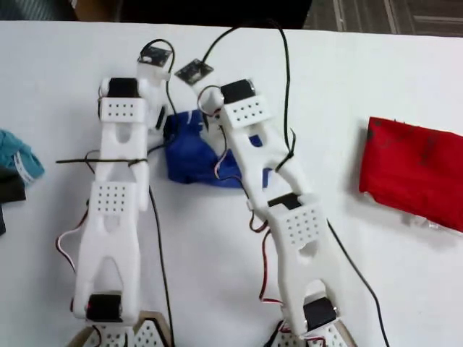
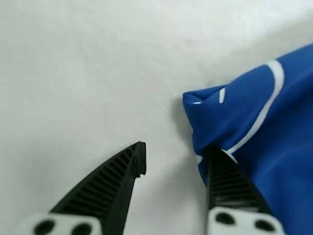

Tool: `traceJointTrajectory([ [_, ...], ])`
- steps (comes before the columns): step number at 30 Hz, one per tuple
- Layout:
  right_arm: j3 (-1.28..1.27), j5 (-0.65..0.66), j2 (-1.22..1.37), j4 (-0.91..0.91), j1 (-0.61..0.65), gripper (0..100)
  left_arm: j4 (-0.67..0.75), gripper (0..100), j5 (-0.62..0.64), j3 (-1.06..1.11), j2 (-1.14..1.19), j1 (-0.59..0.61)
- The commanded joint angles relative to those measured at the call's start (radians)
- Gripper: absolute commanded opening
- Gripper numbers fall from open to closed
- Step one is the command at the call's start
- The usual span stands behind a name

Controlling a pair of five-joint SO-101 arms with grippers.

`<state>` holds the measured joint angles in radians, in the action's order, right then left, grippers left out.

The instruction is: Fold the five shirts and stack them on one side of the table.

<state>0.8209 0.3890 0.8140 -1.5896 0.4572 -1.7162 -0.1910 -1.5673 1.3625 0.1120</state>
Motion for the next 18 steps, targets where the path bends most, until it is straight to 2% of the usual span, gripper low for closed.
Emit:
traceJointTrajectory([
  [1, 0.037, -0.008, -0.013, -0.076, -0.01, 2.3, 0.017, 21, 0.0, -0.005, 0.003, -0.009],
  [13, 0.02, -0.006, -0.015, -0.124, -0.15, 2.3, 0.017, 21, 0.0, -0.004, 0.005, -0.008],
  [18, -0.146, -0.002, -0.094, -0.124, -0.16, 2.3, 0.017, 21, 0.0, -0.004, 0.005, -0.008],
])
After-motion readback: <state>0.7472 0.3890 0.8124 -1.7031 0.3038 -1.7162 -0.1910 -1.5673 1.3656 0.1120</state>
